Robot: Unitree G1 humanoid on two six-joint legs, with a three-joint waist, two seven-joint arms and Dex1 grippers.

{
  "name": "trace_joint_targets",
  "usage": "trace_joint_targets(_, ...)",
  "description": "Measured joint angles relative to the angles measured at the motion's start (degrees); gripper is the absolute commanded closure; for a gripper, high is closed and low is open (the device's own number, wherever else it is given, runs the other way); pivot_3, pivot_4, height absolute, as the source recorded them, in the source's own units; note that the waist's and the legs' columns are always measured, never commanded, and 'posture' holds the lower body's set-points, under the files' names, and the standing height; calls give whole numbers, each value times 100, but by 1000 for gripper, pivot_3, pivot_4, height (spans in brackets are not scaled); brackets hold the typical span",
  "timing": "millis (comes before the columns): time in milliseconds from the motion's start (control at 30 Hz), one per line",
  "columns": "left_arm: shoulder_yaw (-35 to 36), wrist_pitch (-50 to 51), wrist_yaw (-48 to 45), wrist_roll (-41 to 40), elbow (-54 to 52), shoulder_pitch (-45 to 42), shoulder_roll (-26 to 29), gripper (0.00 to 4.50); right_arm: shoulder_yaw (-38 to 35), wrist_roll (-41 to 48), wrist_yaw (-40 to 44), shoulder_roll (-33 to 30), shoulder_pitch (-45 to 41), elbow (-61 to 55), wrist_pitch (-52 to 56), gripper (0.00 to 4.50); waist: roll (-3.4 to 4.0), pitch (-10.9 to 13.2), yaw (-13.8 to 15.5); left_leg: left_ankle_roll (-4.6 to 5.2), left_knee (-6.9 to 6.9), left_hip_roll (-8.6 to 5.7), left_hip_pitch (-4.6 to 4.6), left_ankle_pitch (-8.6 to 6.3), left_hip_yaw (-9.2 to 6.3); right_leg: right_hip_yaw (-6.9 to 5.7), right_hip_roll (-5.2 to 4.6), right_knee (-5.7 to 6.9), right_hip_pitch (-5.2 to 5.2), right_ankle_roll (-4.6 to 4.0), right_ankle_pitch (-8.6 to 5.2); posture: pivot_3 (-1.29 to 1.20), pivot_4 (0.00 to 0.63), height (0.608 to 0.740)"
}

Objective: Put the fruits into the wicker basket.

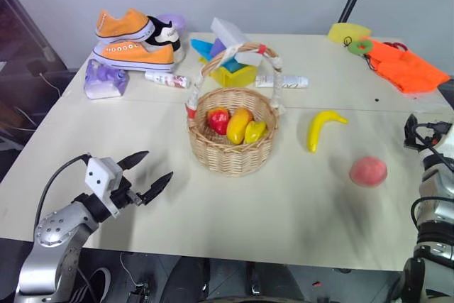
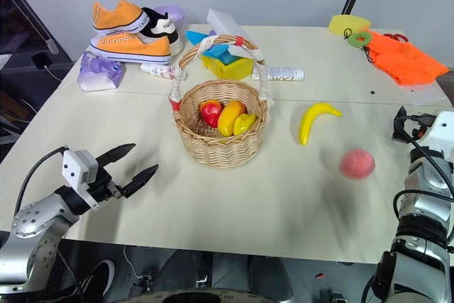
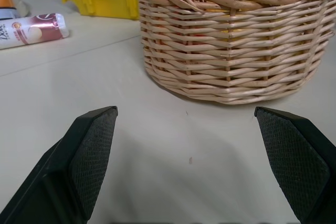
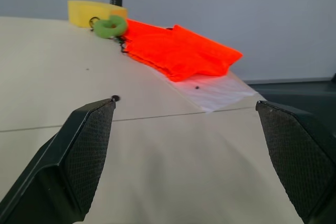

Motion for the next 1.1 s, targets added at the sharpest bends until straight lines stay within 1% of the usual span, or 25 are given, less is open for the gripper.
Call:
trace_joint_targets(333, -167, 67, -93, 49, -9, -150, 74, 0, 34, 4, -3, 144, 71, -153, 0, 30, 0, 0, 2, 0, 0, 0, 0, 0, 0, 0, 0, 0, 0, 0, 0, 0, 150, 740)
trace_joint_targets(700, -115, -51, -274, -73, -9, -186, 76, 0, 103, 4, -9, 169, 150, -423, 30, 30, 1, 0, 0, 0, 0, 0, 0, 0, 0, 0, 0, 0, 0, 0, 0, 0, 150, 740)
trace_joint_targets(967, 18, -163, -531, -396, -31, -137, 71, 0, 202, 5, 37, 242, 150, -533, 54, 30, 1, -1, -2, 0, -1, 0, 0, 0, 0, 0, 0, 0, -1, 0, 0, 0, 150, 740)
trace_joint_targets(1033, 28, -147, -616, -552, -40, -118, 73, 0, 256, 20, 168, 253, 154, -592, 55, 30, 1, 0, -4, 0, 0, 0, 0, 0, 0, 0, 0, 0, -1, -1, 0, 0, 150, 740)
trace_joint_targets(1100, 86, -69, -694, -799, -93, -119, 105, 0, 309, 141, 470, 290, 191, -832, 62, 30, 1, -1, -5, 0, -1, 1, 0, 0, -1, 0, 0, 1, -2, 0, 0, 0, 150, 740)
